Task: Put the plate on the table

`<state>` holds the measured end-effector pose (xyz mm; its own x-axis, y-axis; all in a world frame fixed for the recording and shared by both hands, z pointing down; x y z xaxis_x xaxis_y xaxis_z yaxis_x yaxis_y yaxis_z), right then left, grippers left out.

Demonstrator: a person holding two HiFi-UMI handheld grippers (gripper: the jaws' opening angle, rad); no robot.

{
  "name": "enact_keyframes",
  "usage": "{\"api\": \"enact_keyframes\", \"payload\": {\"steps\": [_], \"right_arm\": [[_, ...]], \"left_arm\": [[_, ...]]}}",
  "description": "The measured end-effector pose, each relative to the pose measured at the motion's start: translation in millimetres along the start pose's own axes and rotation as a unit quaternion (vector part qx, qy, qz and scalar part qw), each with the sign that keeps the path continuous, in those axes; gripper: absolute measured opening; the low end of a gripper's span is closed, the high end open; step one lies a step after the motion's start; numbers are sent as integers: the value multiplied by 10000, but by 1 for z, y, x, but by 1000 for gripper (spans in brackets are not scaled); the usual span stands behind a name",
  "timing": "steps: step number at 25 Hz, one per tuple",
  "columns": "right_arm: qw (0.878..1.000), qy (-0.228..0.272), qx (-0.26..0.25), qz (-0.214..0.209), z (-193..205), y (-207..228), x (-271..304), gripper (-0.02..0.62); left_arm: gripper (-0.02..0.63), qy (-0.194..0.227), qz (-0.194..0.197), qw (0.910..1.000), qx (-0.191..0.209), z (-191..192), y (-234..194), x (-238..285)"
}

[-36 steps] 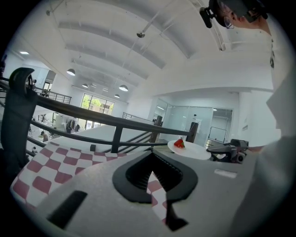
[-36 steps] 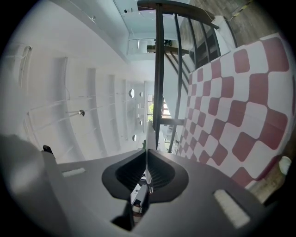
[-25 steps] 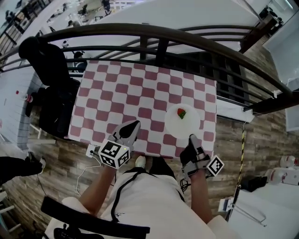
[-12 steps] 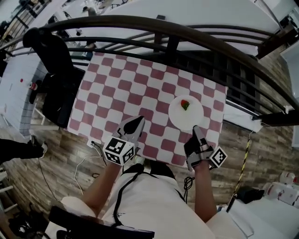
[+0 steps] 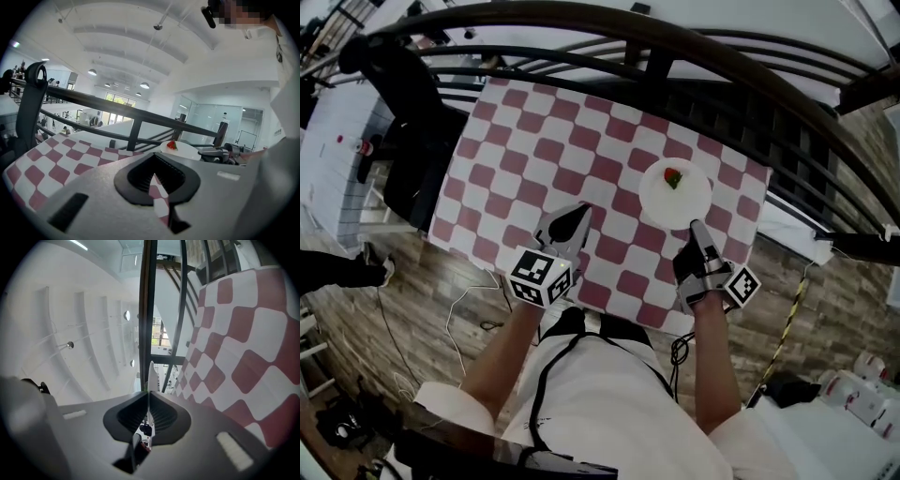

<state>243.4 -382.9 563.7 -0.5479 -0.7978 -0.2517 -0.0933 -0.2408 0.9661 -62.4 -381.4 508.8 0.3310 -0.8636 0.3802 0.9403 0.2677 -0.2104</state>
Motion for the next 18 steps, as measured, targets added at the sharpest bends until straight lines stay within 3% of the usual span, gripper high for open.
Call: {"api": "enact_keyframes", "payload": {"steps": [6,18], "right_arm": [[9996,-224,146,118,-10,38,15,20],[9938,-1065,290,-112,3,105,18,21]], "left_arm": [[3,-103,-198,9997,-92,9,-5,19],[3,-316,-458,9983,-197,37,-21,36]]}}
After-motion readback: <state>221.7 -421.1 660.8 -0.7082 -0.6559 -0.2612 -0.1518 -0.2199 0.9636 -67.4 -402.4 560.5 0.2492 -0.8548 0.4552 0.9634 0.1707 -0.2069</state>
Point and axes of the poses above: the fingertips, and each gripper's own axes: x forward along the fingers, y to its right, z out of its underside, the point moved 8 cm from there along -x, backward along the fingers, and after that the axes turned 15 degrees about -z, right-handed, at the moved point
